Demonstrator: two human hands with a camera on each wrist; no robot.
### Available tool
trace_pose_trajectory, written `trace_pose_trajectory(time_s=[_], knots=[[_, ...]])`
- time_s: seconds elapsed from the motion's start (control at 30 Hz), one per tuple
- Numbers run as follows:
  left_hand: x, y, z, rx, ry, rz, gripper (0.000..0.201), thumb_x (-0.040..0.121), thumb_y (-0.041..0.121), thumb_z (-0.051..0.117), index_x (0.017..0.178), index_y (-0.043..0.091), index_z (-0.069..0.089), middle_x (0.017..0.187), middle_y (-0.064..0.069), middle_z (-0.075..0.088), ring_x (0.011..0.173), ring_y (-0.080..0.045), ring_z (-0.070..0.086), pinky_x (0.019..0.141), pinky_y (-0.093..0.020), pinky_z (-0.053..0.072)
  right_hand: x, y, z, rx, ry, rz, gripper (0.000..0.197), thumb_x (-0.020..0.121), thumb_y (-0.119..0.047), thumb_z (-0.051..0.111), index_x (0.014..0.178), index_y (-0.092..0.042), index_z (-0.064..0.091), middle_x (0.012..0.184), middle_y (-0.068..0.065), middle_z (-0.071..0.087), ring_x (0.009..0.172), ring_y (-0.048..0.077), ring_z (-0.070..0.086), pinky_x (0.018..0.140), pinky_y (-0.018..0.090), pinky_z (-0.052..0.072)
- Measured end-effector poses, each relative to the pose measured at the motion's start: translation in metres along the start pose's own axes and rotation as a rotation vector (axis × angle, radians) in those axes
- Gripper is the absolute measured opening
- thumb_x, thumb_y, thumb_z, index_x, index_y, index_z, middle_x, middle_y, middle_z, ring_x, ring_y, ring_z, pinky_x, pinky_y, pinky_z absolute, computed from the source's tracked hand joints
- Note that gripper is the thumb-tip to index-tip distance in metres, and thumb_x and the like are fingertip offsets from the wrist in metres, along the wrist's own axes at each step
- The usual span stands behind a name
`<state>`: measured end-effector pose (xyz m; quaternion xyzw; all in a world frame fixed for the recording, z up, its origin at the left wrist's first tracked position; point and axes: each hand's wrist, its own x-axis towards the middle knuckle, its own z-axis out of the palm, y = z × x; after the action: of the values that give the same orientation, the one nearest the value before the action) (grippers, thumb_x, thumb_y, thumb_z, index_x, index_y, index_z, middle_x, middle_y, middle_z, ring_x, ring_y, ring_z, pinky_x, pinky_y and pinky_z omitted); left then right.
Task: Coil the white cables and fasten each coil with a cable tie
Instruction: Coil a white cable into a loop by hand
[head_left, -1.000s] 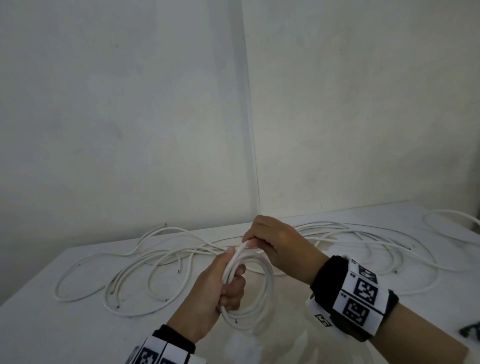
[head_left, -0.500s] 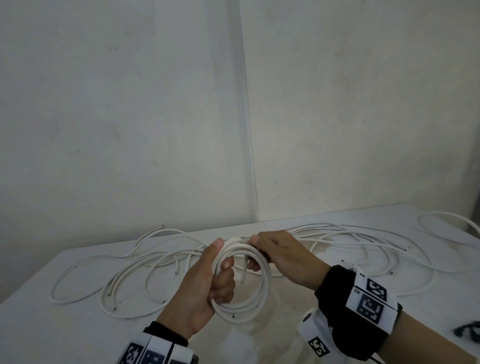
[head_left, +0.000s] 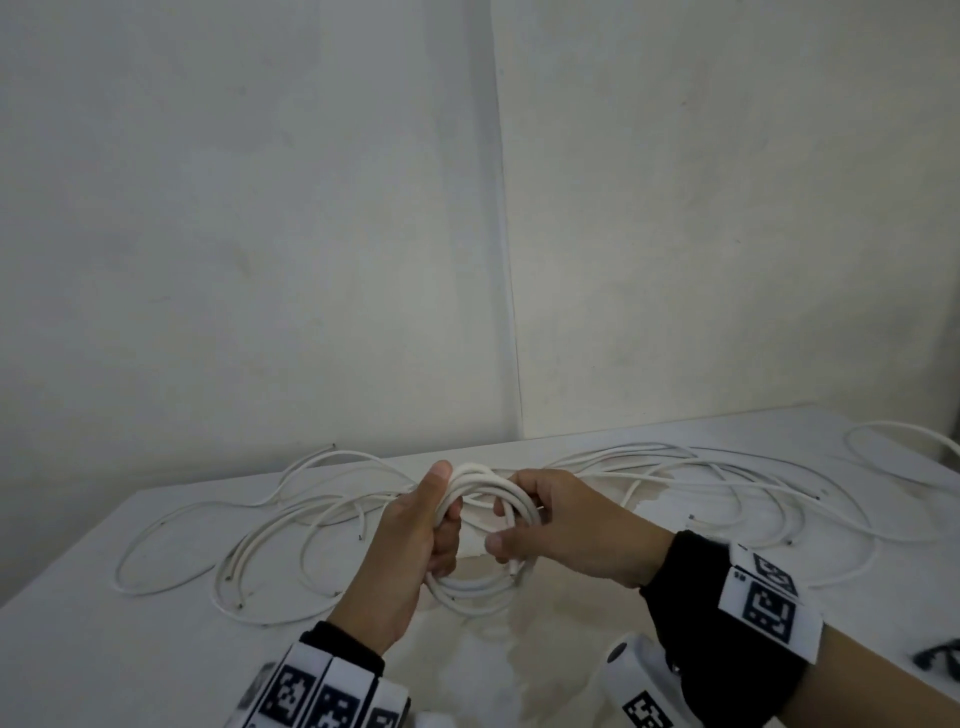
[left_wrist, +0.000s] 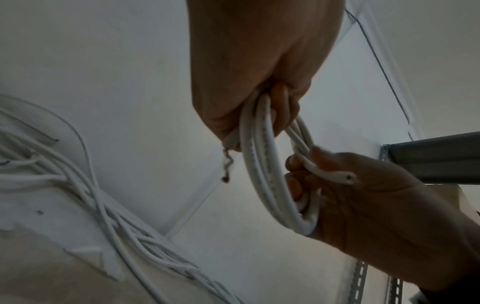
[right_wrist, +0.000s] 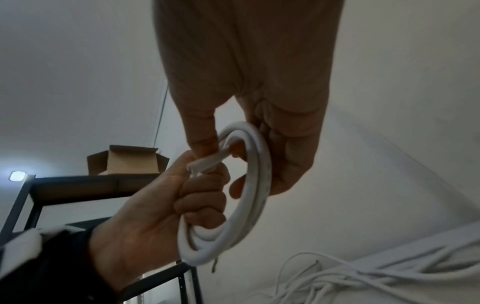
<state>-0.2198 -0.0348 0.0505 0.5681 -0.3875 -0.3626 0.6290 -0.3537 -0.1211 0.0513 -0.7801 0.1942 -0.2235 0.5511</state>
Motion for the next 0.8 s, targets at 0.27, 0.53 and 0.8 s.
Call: trace_pose_trajectory(time_s=[0.27, 0.53, 0.8], knots=[[-0.003, -0.004, -0.001, -0.006, 0.012, 0.008, 0.042, 0.097, 0.033, 0.036, 0.064, 0.009, 0.042, 0.042, 0.007, 0.025, 0.035, -0.006, 0.019, 0.039, -0.018, 0.021, -0.002, -0.005, -0.005, 0.137, -0.051, 0.117, 0.023, 0.087, 0.009, 0.043, 0.083, -0.011, 0.052, 0.062, 0.0, 0.063, 0.068, 0.017, 0.065, 0.063, 0.019, 0.05], [-0.003, -0.004, -0.005, 0.061, -0.019, 0.008, 0.042, 0.095, 0.037, 0.038, 0.067, 0.007, 0.048, 0.042, 0.006, 0.032, 0.038, -0.008, 0.031, 0.049, -0.024, 0.03, 0.0, -0.011, -0.007, 0.2, -0.012, 0.149, 0.018, 0.095, -0.02, 0.046, 0.085, -0.012, 0.057, 0.047, -0.007, 0.045, 0.056, 0.009, 0.056, 0.066, 0.025, 0.04], [-0.004, -0.013, -0.015, 0.155, -0.063, 0.013, 0.043, 0.096, 0.036, 0.036, 0.072, 0.007, 0.058, 0.051, 0.001, 0.05, 0.047, -0.01, 0.049, 0.054, -0.025, 0.041, 0.005, -0.003, -0.003, 0.211, 0.069, 0.106, 0.035, 0.095, -0.032, 0.044, 0.072, -0.008, 0.056, 0.042, -0.008, 0.038, 0.042, 0.005, 0.049, 0.086, 0.047, 0.048]])
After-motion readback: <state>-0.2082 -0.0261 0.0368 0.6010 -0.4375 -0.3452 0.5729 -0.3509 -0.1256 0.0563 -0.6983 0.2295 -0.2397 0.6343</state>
